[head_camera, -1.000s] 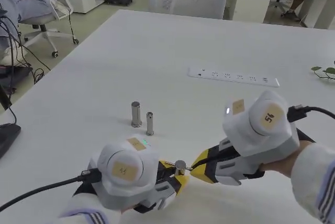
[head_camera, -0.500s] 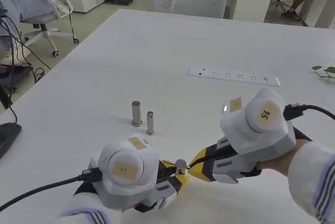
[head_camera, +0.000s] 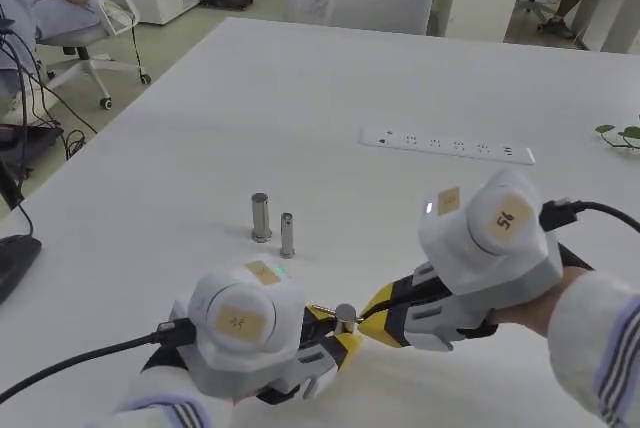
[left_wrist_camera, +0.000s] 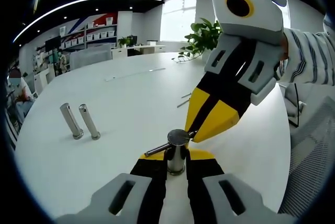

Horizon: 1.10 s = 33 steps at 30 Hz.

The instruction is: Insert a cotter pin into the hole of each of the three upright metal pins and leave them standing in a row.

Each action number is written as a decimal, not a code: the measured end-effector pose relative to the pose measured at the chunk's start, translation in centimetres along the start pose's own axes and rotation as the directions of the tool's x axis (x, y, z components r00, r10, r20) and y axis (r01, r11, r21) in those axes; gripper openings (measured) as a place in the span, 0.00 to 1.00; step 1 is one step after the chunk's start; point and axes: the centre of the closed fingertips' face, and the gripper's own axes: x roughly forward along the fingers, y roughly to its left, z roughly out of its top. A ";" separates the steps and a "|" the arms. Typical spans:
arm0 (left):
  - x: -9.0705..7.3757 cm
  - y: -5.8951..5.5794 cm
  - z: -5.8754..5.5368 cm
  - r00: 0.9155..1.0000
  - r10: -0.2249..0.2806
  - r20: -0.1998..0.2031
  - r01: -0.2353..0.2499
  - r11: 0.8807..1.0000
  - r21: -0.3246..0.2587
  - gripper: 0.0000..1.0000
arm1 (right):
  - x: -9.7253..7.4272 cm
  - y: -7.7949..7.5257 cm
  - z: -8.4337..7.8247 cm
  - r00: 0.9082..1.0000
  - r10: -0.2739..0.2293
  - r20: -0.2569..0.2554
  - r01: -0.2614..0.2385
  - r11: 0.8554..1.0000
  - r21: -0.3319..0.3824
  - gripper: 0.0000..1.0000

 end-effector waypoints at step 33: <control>-1.9 -0.5 -1.3 0.995 -0.075 -0.070 0.078 0.996 0.046 0.24 | 0.2 0.2 0.1 1.000 -0.004 0.021 0.004 1.000 0.001 0.14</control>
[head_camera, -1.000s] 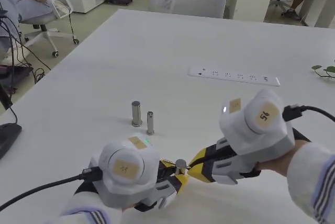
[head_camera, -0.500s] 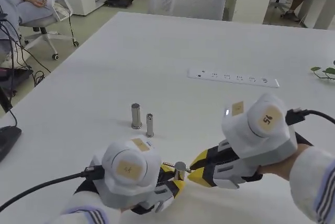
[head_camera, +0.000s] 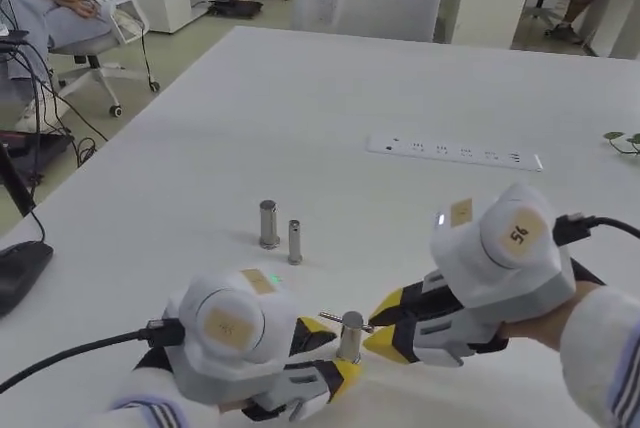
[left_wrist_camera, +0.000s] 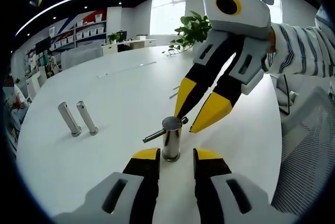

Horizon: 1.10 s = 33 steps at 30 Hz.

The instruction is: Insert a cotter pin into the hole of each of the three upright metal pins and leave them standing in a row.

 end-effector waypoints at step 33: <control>-6.0 -0.3 -2.5 0.997 -0.078 -0.011 0.076 0.994 -0.084 0.77 | 1.0 -0.4 0.8 1.000 0.016 0.024 -0.016 1.000 0.004 0.18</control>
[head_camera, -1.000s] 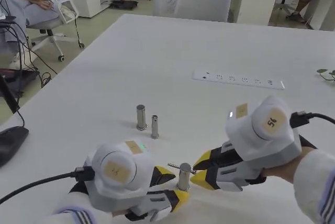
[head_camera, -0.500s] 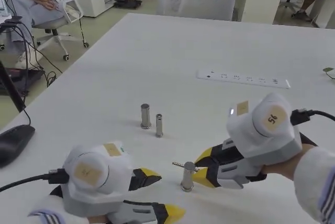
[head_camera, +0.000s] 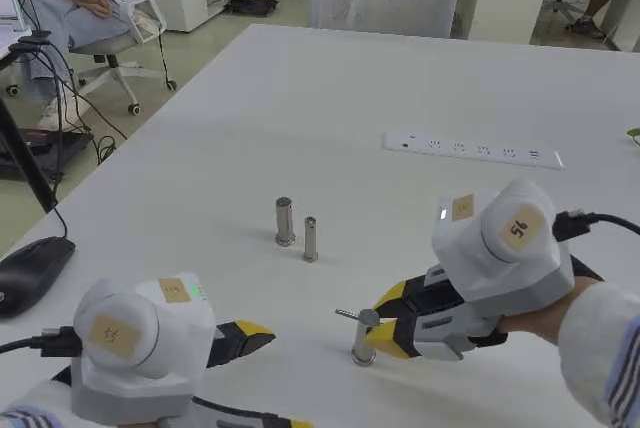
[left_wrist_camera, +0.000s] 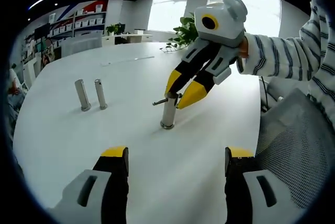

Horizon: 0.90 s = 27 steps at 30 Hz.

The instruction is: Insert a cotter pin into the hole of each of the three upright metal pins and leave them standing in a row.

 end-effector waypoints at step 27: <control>-1.3 0.4 -0.5 1.000 0.025 0.005 -0.025 0.999 -0.024 0.91 | 1.2 0.0 -0.2 1.000 -0.002 0.016 0.002 1.000 0.009 0.16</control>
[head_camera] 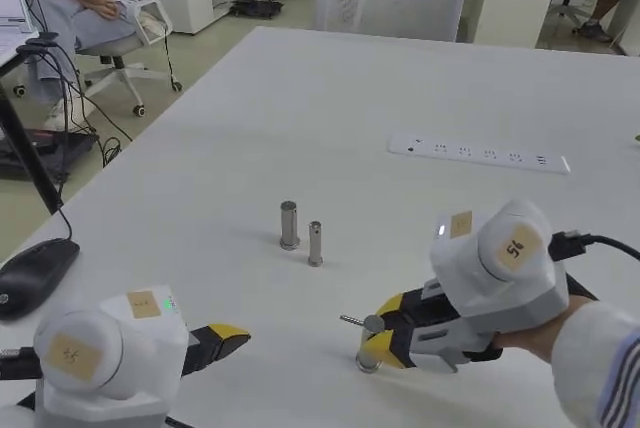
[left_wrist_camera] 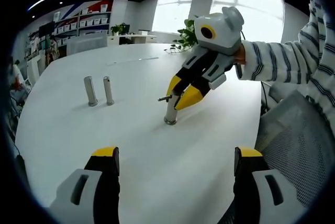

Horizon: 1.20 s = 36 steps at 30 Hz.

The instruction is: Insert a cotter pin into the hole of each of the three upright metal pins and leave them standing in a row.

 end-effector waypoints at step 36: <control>-0.4 1.0 0.5 0.999 0.033 0.003 -0.033 0.999 0.007 0.88 | 0.4 -1.7 0.6 0.998 0.052 0.024 -0.049 0.992 -0.116 0.13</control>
